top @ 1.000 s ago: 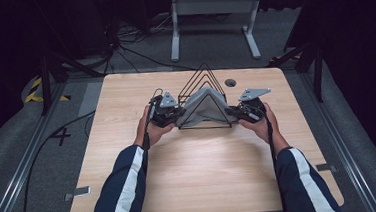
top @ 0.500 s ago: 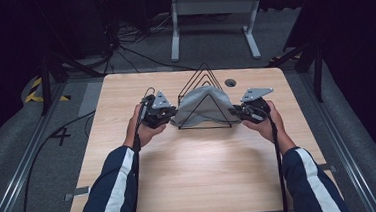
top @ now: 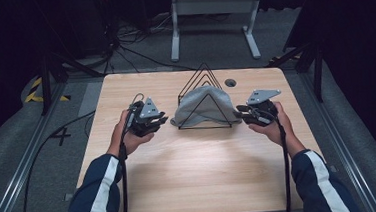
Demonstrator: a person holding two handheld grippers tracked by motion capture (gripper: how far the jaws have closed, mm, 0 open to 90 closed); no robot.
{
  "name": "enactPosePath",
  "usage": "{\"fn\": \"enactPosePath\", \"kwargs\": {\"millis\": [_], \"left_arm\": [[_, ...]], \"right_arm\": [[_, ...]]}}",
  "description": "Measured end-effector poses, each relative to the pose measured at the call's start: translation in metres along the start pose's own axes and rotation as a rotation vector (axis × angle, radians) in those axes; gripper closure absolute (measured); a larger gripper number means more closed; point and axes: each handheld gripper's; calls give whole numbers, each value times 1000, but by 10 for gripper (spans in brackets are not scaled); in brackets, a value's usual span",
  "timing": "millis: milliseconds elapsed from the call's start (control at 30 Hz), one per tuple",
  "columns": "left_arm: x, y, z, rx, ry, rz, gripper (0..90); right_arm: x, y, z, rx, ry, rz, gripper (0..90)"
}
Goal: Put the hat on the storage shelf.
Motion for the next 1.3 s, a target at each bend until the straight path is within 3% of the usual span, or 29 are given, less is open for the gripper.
{"fn": "enactPosePath", "kwargs": {"millis": [333, 500, 633, 800, 1000, 1300], "left_arm": [[-24, 29, 4, -2, -7, 52, 696], [-35, 45, 6, -36, -16, 64, 635], [-41, 57, 6, -62, -60, 65, 578], [-50, 68, 4, -57, -76, 87, 519], [-58, 81, -2, -62, -66, 98, 404], [-65, 101, -9, -58, -61, 141, 332]], "right_arm": [[-13, 10, 6, -5, 2, 23, 659], [-20, 16, 12, -14, 5, 33, 639], [-24, 22, 16, -19, 12, 46, 616], [-29, 33, 22, -21, 12, 60, 584], [-35, 49, 28, -2, 11, 75, 564], [-46, 74, 43, 6, 5, 104, 492]]}}
Point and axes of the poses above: each handheld gripper's, and its own axes: x roughly forward along the jaws, y roughly out of its underside, z roughly to its left, and after that the axes turned 10 degrees about -x, right-handed
